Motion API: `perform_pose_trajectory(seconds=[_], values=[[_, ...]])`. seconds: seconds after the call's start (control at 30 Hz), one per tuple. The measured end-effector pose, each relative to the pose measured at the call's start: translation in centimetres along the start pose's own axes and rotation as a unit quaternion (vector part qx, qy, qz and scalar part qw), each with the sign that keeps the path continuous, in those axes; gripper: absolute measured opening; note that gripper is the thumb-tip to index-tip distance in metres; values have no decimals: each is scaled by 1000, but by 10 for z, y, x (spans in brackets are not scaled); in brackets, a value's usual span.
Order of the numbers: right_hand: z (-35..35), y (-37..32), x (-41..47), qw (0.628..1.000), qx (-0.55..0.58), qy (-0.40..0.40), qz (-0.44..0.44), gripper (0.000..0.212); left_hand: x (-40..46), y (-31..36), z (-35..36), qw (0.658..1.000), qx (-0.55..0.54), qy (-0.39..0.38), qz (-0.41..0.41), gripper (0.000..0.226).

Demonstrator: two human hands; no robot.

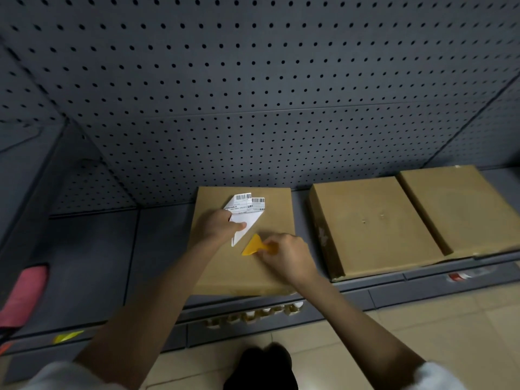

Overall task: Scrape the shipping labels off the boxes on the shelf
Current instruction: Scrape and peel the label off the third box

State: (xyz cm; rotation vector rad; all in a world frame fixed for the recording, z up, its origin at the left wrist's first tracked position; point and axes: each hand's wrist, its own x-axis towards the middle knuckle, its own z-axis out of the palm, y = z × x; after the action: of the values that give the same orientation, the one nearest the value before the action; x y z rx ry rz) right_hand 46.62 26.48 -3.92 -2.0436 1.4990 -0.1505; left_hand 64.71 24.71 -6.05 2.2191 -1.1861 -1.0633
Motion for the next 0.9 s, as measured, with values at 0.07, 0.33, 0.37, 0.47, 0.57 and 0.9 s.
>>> perform_pose_trajectory(seconds=[0.07, 0.33, 0.37, 0.47, 0.57, 0.9], values=[[-3, 6, -1, 1000, 7, 5, 9, 26, 2, -2, 1, 1000, -16, -4, -7, 28], [3, -9, 9, 1000, 29, 0, -12, 25, 4, 3, 3, 987, -152, -26, -43, 31], [1, -4, 8, 1000, 27, 2, -9, 26, 3, 4, 3, 985, -162, -28, -42, 31], [-4, 5, 7, 1000, 19, 10, -5, 27, 3, 4, 5, 981, -187, -31, -50, 28], [1, -3, 12, 1000, 21, 9, -17, 29, 3, 4, 6, 979, -195, -20, -57, 28], [-4, 1, 15, 999, 31, 24, -30, 20, 2, 0, 8, 966, -244, 17, -85, 27]])
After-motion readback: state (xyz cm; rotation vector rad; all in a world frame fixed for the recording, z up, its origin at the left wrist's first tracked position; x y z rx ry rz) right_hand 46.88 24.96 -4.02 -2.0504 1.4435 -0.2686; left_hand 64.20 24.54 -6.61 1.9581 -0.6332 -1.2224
